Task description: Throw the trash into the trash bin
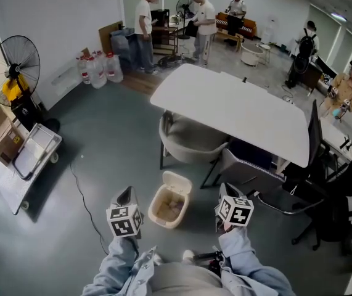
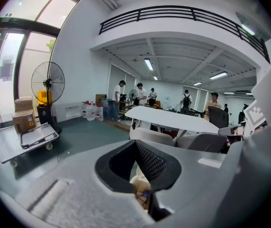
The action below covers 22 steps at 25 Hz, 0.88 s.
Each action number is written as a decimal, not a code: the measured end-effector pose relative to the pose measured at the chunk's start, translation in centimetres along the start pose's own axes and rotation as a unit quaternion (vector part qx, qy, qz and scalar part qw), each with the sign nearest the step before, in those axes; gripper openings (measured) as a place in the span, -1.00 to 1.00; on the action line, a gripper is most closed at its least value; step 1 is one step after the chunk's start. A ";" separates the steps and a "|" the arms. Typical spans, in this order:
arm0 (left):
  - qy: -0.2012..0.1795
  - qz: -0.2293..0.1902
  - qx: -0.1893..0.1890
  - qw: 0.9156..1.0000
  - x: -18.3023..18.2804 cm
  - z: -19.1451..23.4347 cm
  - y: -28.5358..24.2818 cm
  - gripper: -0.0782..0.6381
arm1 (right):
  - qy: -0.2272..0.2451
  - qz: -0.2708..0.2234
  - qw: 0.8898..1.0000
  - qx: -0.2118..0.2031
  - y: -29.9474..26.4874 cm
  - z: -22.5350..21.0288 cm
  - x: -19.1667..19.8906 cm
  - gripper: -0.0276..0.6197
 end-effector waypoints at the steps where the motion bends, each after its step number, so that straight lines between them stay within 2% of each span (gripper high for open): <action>1: -0.001 0.000 0.000 1.000 -0.1 0.0 -0.1 -0.76 | 0.000 0.001 1.000 0.003 0.0 -0.1 0.0 -0.91; 22: 0.013 0.006 -0.009 1.000 0.9 0.9 0.0 -0.76 | -0.002 0.012 1.000 -0.001 0.2 0.6 0.5 -0.91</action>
Point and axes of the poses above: the fingertips, and each gripper's own axes: y backward along the fingers, z to its left, x out of its underside, the point moved 6 cm from there along y, backward along the fingers, and after that the axes turned 15 degrees about y, right-handed, at the moved point
